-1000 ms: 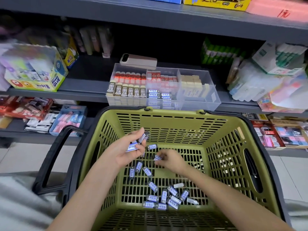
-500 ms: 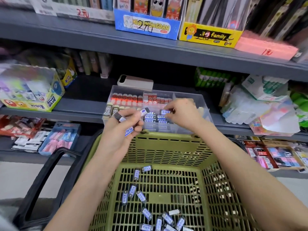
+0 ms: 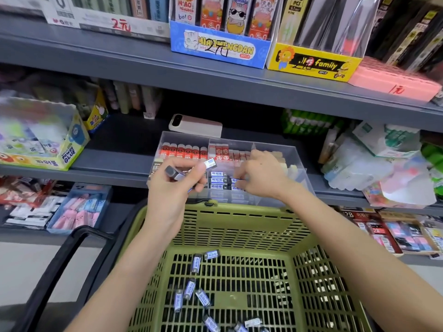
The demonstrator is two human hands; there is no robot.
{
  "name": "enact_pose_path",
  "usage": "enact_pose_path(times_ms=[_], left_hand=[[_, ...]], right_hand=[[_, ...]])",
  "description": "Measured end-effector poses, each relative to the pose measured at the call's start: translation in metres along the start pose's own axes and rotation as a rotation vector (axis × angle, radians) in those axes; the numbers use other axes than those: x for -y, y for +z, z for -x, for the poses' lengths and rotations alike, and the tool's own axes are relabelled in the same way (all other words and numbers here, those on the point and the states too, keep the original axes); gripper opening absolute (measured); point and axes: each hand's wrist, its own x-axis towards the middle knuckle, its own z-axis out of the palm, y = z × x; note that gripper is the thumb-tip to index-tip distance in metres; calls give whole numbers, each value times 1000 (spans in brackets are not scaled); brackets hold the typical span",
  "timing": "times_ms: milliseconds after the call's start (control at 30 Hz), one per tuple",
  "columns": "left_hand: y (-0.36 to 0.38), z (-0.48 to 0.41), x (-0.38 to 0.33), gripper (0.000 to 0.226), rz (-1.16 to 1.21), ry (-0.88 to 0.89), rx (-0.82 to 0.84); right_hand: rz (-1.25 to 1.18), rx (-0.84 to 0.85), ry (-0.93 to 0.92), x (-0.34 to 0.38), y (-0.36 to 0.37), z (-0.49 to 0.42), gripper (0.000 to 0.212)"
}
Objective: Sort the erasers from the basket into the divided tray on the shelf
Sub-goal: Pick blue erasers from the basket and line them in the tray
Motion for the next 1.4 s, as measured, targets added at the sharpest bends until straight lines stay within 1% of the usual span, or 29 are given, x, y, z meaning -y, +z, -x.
enact_pose_path(times_ms=[100, 233, 300, 367, 400, 433, 467, 500, 533, 567, 600, 633, 700, 767, 833, 867, 933, 1000, 1100, 1133, 1200, 1233, 1300, 1400], left_hand=[[-3, 0, -1, 15, 15, -5, 3], [-6, 1, 0, 30, 27, -22, -12], [-7, 2, 1, 34, 16, -18, -9], [-7, 4, 2, 33, 13, -13, -2], [-7, 4, 2, 31, 13, -13, 4], [-6, 5, 2, 27, 10, -14, 10], [-5, 5, 2, 23, 5, -15, 19], [-4, 5, 1, 18, -2, -16, 29], [-3, 5, 1, 14, -8, -20, 38], [-2, 5, 0, 11, -8, -28, 42], [-2, 6, 0, 11, -3, -39, 42], [-2, 6, 0, 14, 2, -49, 41], [-2, 6, 0, 18, -1, -70, 45], [-2, 6, 0, 21, -13, -86, 43], [-1, 6, 2, 27, -21, -97, 40], [-1, 7, 2, 27, -22, -103, 45], [1, 8, 3, 26, -24, -108, 64], [3, 10, 4, 31, -53, -101, 84], [1, 12, 4, 38, 5, -124, 105], [0, 11, 3, 40, 45, -149, 108], [-5, 11, 1, 47, 142, -248, 102], [-7, 11, 0, 49, 206, -309, 102], [-9, 10, -1, 47, 329, -401, 107], [-8, 9, -1, 41, 442, -444, 123]], right_hand=[[47, 23, -30, -5, 2, -1, 21], [39, -45, -18, 0, 5, -5, 22], [41, -51, -16, 1, 6, -6, 23], [52, -68, -6, 1, 2, -2, 23], [45, -126, -4, 2, 0, 3, 23], [5, -223, -3, 4, -3, 8, 25], [-104, -334, -2, 8, -7, 15, 28], [-284, -412, -18, 15, -13, 23, 30], [-479, -446, -70, 23, -19, 30, 31], [-607, -455, -147, 31, -25, 37, 30], [-639, -462, -217, 38, -29, 42, 29], [-601, -485, -275, 42, -31, 46, 27], [-449, -529, -368, 47, -35, 49, 23], [-305, -539, -448, 46, -36, 50, 20], [-232, -545, -495, 44, -35, 52, 23], [-233, -539, -491, 44, -33, 53, 27], [-268, -534, -449, 46, -29, 55, 27], [-297, -557, -387, 46, -25, 56, 23], [-385, -567, -174, 26, -27, 51, 21], [-371, -553, -90, 16, -29, 47, 21], [-179, -462, 34, -5, -25, 35, 21], [-60, -402, 60, -11, -21, 29, 22], [87, -310, 51, -16, -11, 20, 25], [210, -197, -7, -14, 0, 8, 30]])
